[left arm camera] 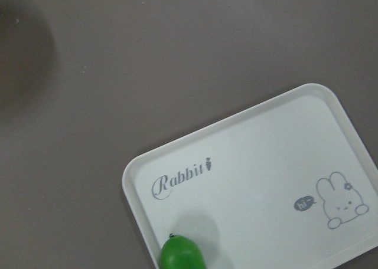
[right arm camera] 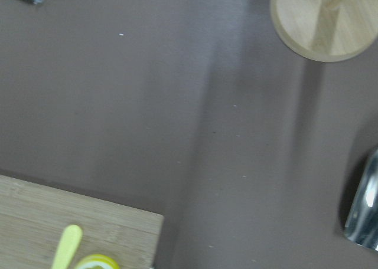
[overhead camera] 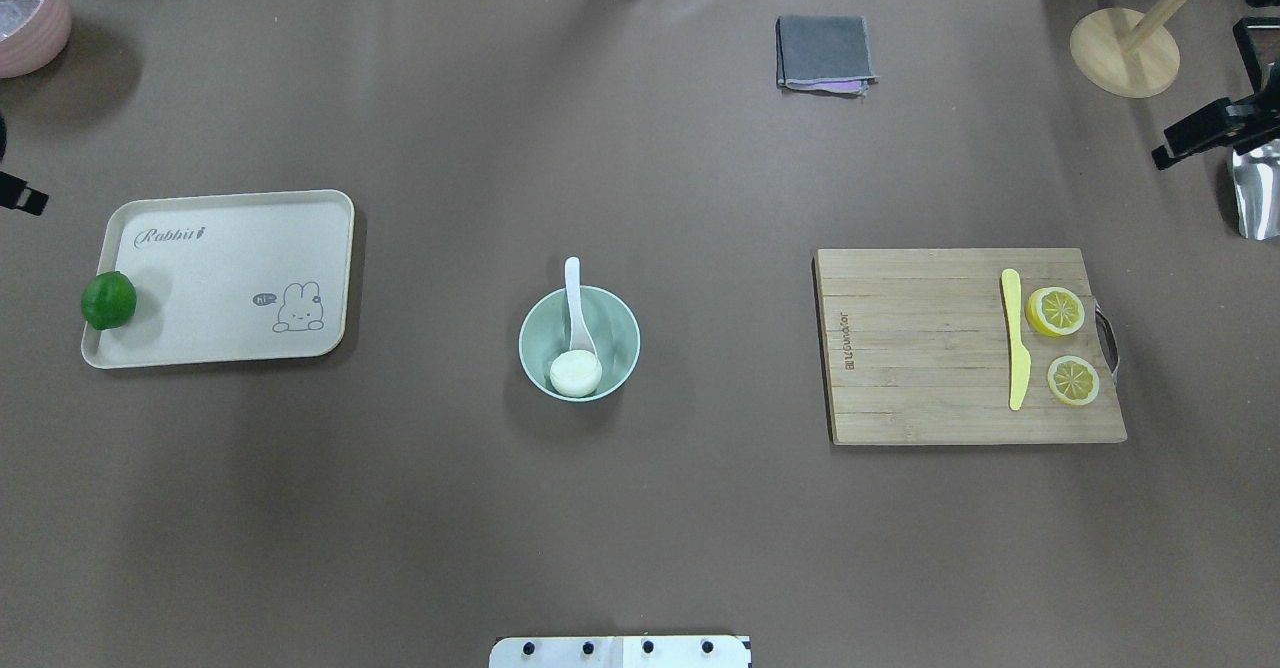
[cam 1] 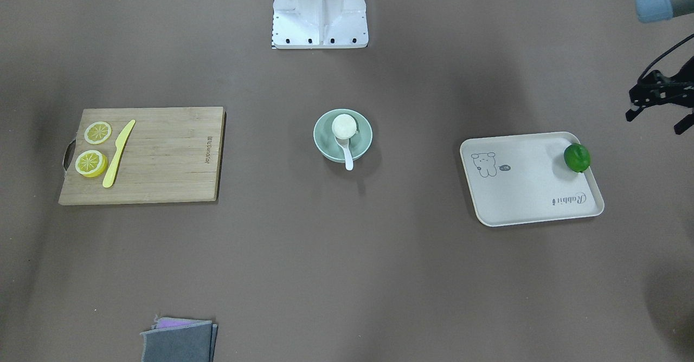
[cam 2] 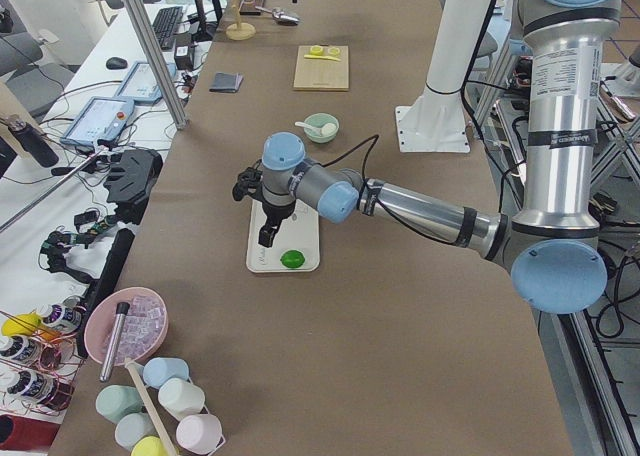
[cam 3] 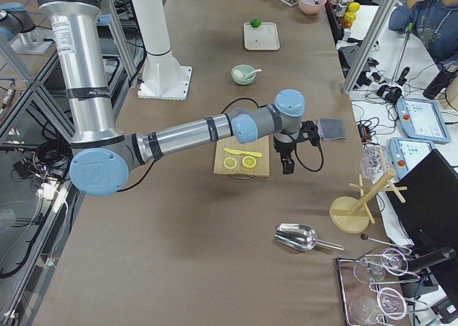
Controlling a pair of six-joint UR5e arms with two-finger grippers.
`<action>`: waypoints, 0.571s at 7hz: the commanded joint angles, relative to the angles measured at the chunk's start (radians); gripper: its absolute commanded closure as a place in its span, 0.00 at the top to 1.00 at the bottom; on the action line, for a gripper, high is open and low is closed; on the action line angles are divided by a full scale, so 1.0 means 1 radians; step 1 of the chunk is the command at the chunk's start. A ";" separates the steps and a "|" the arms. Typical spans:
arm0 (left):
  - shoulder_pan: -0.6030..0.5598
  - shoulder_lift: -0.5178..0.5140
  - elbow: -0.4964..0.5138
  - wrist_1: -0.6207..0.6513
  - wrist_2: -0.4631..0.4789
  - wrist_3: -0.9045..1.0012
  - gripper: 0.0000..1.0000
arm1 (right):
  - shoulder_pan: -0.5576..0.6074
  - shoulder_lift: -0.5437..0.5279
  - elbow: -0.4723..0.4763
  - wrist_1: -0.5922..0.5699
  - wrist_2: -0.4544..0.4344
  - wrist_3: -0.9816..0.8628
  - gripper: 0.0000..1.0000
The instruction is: Put spoon and bun in bowl
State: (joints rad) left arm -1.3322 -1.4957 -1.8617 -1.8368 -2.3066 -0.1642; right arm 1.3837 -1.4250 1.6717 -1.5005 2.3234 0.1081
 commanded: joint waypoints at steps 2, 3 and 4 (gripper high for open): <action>-0.108 0.144 0.063 -0.002 0.001 0.074 0.98 | 0.104 -0.018 -0.066 -0.020 0.024 -0.166 1.00; -0.155 0.143 0.093 -0.002 -0.005 0.074 0.98 | 0.103 -0.022 -0.066 -0.017 0.018 -0.165 1.00; -0.166 0.144 0.105 -0.002 -0.004 0.071 0.98 | 0.103 -0.022 -0.073 -0.009 0.002 -0.165 1.00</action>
State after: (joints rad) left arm -1.4709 -1.3556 -1.7821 -1.8390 -2.3097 -0.0921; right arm 1.4849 -1.4447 1.6045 -1.5164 2.3404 -0.0543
